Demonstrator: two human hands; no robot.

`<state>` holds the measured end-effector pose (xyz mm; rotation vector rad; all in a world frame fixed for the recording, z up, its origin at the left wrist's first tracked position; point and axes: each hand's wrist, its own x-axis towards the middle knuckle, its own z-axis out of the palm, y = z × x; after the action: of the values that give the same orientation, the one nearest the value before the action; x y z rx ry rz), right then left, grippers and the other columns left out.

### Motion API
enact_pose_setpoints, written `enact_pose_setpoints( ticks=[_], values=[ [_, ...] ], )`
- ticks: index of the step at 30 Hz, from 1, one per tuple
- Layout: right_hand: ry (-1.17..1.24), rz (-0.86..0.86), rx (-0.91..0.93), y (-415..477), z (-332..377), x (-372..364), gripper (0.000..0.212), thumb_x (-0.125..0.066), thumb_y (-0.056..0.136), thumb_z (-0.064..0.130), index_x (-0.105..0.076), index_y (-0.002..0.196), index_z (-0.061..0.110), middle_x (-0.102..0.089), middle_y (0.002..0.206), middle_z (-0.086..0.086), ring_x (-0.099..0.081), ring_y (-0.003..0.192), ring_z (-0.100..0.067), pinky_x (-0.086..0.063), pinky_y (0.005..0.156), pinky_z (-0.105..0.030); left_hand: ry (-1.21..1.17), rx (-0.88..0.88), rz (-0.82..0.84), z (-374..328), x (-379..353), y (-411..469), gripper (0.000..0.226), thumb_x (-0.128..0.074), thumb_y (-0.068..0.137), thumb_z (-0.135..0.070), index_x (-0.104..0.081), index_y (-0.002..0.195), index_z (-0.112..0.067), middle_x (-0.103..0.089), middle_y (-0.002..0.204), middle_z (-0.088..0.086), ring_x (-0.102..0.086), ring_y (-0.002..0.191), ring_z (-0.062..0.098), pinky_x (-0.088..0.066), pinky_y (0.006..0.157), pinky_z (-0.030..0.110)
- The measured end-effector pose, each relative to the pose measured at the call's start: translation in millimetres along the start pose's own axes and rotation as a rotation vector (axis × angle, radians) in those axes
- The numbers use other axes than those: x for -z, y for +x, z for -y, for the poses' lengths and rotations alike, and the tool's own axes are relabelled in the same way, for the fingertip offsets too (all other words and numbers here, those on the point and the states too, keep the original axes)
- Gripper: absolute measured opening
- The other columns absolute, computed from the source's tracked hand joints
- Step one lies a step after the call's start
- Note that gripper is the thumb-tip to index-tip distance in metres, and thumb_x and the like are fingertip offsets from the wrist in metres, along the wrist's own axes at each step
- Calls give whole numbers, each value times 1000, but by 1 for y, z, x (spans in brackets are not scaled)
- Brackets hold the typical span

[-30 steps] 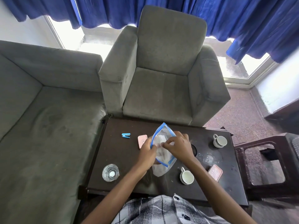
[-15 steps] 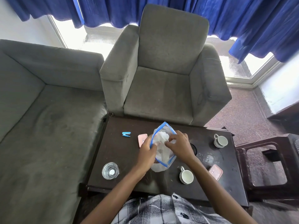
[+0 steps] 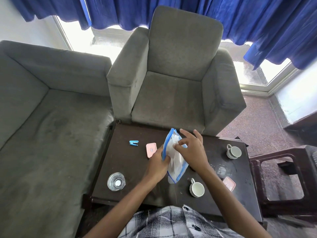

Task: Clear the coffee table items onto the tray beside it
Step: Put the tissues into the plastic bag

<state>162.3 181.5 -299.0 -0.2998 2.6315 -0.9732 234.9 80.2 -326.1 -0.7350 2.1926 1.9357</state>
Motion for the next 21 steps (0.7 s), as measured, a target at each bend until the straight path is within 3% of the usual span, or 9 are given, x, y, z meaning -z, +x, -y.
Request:
enact_pose_setpoints(
  ticks=[2, 6, 8, 10, 11, 16, 18, 21],
  values=[
    [66, 3, -17, 0, 3, 6, 16, -65, 83, 21, -70, 81, 7, -41, 146, 6, -14, 143, -21, -21, 109, -35, 6, 7, -13, 2, 0, 2, 39, -40, 92, -3, -51, 125, -21, -62, 106, -3, -61, 103, 19, -54, 85, 40],
    [103, -10, 3, -1, 5, 12, 21, -65, 81, 17, -67, 73, -3, -55, 135, 1, -46, 127, -21, -32, 92, -25, -25, 63, -15, 7, 2, 5, 32, -41, 93, -7, -54, 119, -19, -64, 107, 4, -62, 97, 21, -52, 60, 25],
    [159, -29, 11, -2, 6, 15, 25, -66, 80, 15, -65, 71, -9, -68, 111, -8, -61, 99, -24, -42, 81, -33, -53, 92, -13, 9, 3, 6, 30, -41, 93, -8, -53, 119, -19, -63, 109, 5, -62, 101, 25, -54, 54, 24],
    [263, -30, -26, -2, 9, 20, 28, -65, 81, 13, -58, 67, -10, -58, 71, -15, -50, 63, -27, -43, 59, -36, -53, 113, -10, 10, 4, 8, 29, -42, 95, -10, -52, 121, -17, -61, 109, 4, -61, 103, 26, -55, 56, 26],
    [318, -27, -47, -1, 9, 21, 27, -63, 81, 13, -55, 65, -8, -49, 63, -13, -42, 58, -23, -40, 53, -33, -53, 124, -13, 10, 4, 8, 28, -42, 95, -11, -51, 121, -17, -60, 108, 3, -61, 102, 26, -55, 56, 26],
    [656, -29, -221, 9, -4, 30, 15, -51, 81, 15, -56, 74, 3, -51, 71, -6, -46, 70, -20, -36, 61, -30, -82, 170, -34, 14, 8, 11, 34, -42, 93, -10, -51, 126, -17, -61, 113, 8, -62, 102, 28, -55, 52, 25],
    [883, -8, -368, 12, -14, 36, 17, -47, 85, 12, -61, 77, 12, -61, 74, -3, -54, 72, -20, -42, 61, -29, -85, 179, -42, 16, 10, 12, 34, -42, 94, -11, -51, 125, -20, -62, 113, 7, -62, 103, 27, -56, 55, 26],
    [1038, -17, -588, 17, -42, 38, 15, -50, 84, 16, -62, 89, 10, -63, 79, -6, -59, 72, -22, -46, 63, -30, -105, 207, -57, 20, 14, 13, 30, -44, 95, -10, -51, 123, -17, -62, 114, 8, -62, 103, 25, -57, 59, 28]
  ],
)
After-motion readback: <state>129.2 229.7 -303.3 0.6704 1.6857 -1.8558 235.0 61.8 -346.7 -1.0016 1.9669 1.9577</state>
